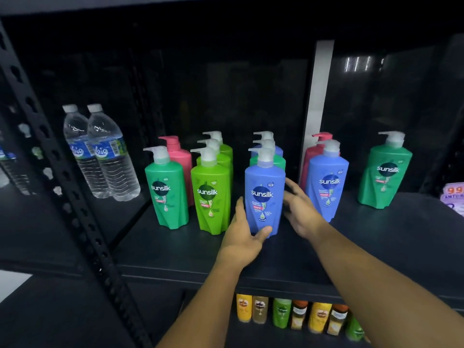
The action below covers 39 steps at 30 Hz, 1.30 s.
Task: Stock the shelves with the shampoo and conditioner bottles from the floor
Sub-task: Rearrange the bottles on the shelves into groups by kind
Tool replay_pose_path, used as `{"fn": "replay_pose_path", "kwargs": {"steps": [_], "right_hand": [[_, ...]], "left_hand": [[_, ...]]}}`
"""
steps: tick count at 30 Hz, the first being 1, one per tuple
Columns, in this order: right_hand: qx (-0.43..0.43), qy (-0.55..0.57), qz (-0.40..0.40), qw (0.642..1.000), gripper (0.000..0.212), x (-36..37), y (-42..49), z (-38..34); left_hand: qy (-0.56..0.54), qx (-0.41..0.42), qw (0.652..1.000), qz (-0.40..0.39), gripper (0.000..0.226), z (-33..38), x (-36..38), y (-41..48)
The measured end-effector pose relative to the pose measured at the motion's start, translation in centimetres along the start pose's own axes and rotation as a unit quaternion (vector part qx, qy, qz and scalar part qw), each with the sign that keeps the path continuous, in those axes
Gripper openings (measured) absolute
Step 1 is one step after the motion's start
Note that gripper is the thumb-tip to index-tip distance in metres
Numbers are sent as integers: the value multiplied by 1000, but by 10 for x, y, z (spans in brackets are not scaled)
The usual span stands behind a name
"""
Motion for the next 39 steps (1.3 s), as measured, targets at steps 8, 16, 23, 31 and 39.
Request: {"fn": "replay_pose_path", "kwargs": {"steps": [8, 16, 23, 31, 39], "right_hand": [[-58, -151, 45, 986, 34, 6, 0, 2], [-128, -270, 123, 946, 41, -27, -19, 19], [-57, -150, 28, 987, 66, -8, -10, -5], [-113, -190, 90, 971, 41, -13, -24, 5], [-122, -199, 77, 969, 38, -51, -81, 4]], "left_hand": [[5, 13, 1000, 7, 81, -2, 3, 5], [-11, -8, 1000, 6, 82, 1, 0, -1], [-5, -7, 1000, 13, 79, 0, 0, -1], [9, -3, 1000, 14, 83, -2, -1, 2], [22, -9, 1000, 15, 83, 3, -2, 0]]}}
Point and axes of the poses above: each hand's wrist, its own y-axis towards the middle knuckle, its own x-axis out of the palm, z = x × y, the point moved 1 cm from there along y, towards the middle knuckle, and after that the axes turned 6 degrees about z, right-handed, at the moved point
